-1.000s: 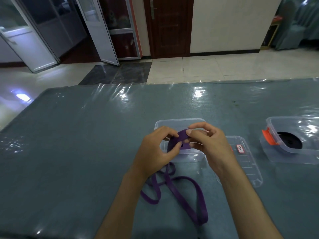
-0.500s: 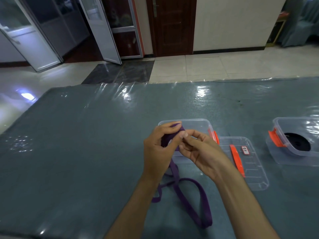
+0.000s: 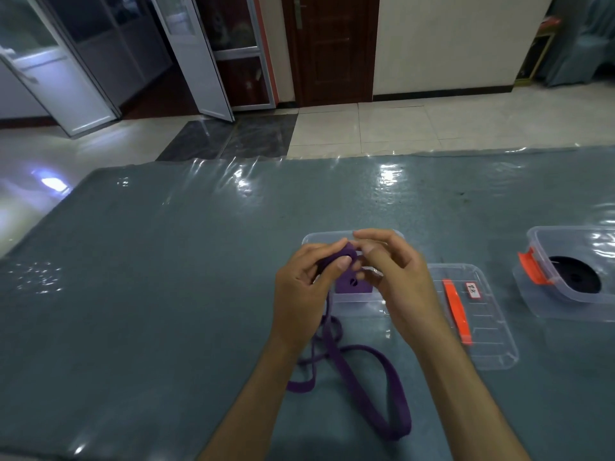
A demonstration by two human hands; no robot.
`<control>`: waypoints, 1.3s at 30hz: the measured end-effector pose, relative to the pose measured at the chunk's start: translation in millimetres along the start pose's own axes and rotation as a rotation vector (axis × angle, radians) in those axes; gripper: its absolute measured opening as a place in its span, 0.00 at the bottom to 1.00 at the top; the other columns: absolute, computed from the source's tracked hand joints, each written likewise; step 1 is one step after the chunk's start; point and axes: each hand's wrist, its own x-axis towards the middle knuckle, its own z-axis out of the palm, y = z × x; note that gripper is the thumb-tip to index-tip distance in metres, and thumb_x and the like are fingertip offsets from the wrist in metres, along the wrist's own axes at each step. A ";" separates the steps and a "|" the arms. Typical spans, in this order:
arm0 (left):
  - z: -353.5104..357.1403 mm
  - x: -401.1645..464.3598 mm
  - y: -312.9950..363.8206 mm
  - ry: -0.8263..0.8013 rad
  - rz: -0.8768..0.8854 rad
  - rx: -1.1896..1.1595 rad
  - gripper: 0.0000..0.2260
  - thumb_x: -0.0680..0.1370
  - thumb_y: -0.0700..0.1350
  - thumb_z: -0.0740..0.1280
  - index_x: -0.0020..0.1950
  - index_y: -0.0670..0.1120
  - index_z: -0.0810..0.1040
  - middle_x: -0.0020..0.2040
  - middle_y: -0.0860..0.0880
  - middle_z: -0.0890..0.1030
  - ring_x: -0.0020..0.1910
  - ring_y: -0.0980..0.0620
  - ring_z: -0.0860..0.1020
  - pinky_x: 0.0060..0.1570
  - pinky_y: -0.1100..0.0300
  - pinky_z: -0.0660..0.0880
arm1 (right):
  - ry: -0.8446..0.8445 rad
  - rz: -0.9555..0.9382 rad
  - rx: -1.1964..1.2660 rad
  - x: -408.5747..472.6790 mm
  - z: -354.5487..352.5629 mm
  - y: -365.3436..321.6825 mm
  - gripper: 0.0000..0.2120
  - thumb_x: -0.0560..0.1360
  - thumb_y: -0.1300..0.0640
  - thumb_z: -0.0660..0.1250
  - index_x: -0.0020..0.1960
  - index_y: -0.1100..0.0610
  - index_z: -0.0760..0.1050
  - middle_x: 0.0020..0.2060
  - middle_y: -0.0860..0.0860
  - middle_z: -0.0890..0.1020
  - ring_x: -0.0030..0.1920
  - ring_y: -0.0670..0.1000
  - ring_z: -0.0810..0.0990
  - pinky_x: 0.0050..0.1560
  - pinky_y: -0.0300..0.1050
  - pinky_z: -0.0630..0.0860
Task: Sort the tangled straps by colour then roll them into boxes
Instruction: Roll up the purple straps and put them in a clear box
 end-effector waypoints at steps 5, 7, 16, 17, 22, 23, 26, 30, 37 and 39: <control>6.4 -5.8 2.5 0.011 -0.015 -0.016 0.12 0.80 0.40 0.71 0.63 0.49 0.84 0.57 0.50 0.86 0.60 0.45 0.83 0.61 0.52 0.79 | -0.102 -0.107 -0.133 1.3 -7.0 -5.3 0.11 0.75 0.56 0.73 0.56 0.60 0.83 0.50 0.50 0.87 0.49 0.56 0.87 0.52 0.48 0.85; 10.4 -5.7 3.8 -0.022 0.013 0.009 0.14 0.81 0.40 0.70 0.66 0.51 0.83 0.60 0.51 0.84 0.63 0.44 0.82 0.64 0.48 0.78 | -0.102 -0.144 -0.096 2.4 -9.3 -5.7 0.10 0.76 0.59 0.72 0.56 0.61 0.82 0.50 0.51 0.87 0.49 0.54 0.87 0.51 0.45 0.84; 14.1 6.1 18.3 -0.094 0.047 0.027 0.18 0.84 0.38 0.66 0.71 0.55 0.78 0.58 0.49 0.81 0.61 0.47 0.81 0.63 0.56 0.76 | -0.044 -0.195 0.095 -0.4 -6.6 -5.9 0.10 0.78 0.63 0.70 0.58 0.62 0.80 0.51 0.54 0.88 0.53 0.55 0.88 0.53 0.45 0.83; 15.0 7.2 22.8 -0.060 0.019 -0.044 0.17 0.83 0.37 0.67 0.70 0.52 0.78 0.57 0.48 0.83 0.60 0.48 0.82 0.61 0.58 0.77 | -0.027 -0.208 0.116 -1.2 -3.9 -4.5 0.10 0.77 0.64 0.70 0.58 0.62 0.80 0.50 0.53 0.88 0.52 0.55 0.88 0.52 0.45 0.84; 19.3 6.5 37.1 0.163 -0.094 -0.314 0.10 0.75 0.39 0.75 0.52 0.41 0.78 0.47 0.44 0.86 0.47 0.49 0.86 0.48 0.63 0.80 | 0.039 -0.282 0.121 -0.3 2.1 -0.1 0.09 0.72 0.64 0.75 0.51 0.64 0.80 0.50 0.62 0.84 0.52 0.60 0.86 0.51 0.50 0.84; 18.8 6.6 36.6 0.196 -0.096 -0.320 0.09 0.74 0.40 0.75 0.50 0.41 0.79 0.46 0.44 0.86 0.46 0.49 0.86 0.47 0.63 0.80 | 0.040 -0.291 0.070 0.7 2.7 0.7 0.10 0.71 0.62 0.76 0.50 0.64 0.80 0.51 0.63 0.83 0.53 0.61 0.85 0.51 0.54 0.84; 20.3 5.9 36.0 0.263 -0.107 -0.347 0.07 0.72 0.40 0.76 0.47 0.42 0.81 0.45 0.45 0.87 0.46 0.50 0.86 0.48 0.63 0.80 | 0.017 -0.284 0.020 1.1 4.7 0.0 0.13 0.69 0.62 0.78 0.48 0.68 0.79 0.50 0.61 0.85 0.52 0.60 0.85 0.51 0.56 0.83; 22.2 6.9 31.5 0.293 -0.045 -0.331 0.03 0.74 0.36 0.75 0.46 0.39 0.83 0.47 0.45 0.86 0.49 0.50 0.85 0.50 0.62 0.80 | 0.021 -0.264 -0.024 -1.7 6.2 -1.3 0.12 0.68 0.65 0.80 0.47 0.66 0.80 0.42 0.52 0.87 0.46 0.51 0.88 0.50 0.45 0.84; 20.9 1.7 24.1 0.143 0.016 -0.096 0.10 0.80 0.39 0.71 0.60 0.47 0.85 0.54 0.47 0.87 0.55 0.49 0.85 0.57 0.60 0.78 | 0.056 -0.227 0.034 -8.5 7.4 -2.4 0.14 0.71 0.64 0.78 0.56 0.63 0.80 0.48 0.54 0.87 0.49 0.58 0.88 0.55 0.59 0.84; 16.8 1.1 25.0 0.118 0.110 0.027 0.11 0.80 0.38 0.71 0.61 0.47 0.85 0.53 0.51 0.87 0.55 0.48 0.84 0.56 0.60 0.78 | 0.040 -0.195 0.075 -9.9 6.3 -3.9 0.13 0.73 0.63 0.75 0.55 0.67 0.79 0.49 0.54 0.87 0.50 0.57 0.88 0.54 0.57 0.85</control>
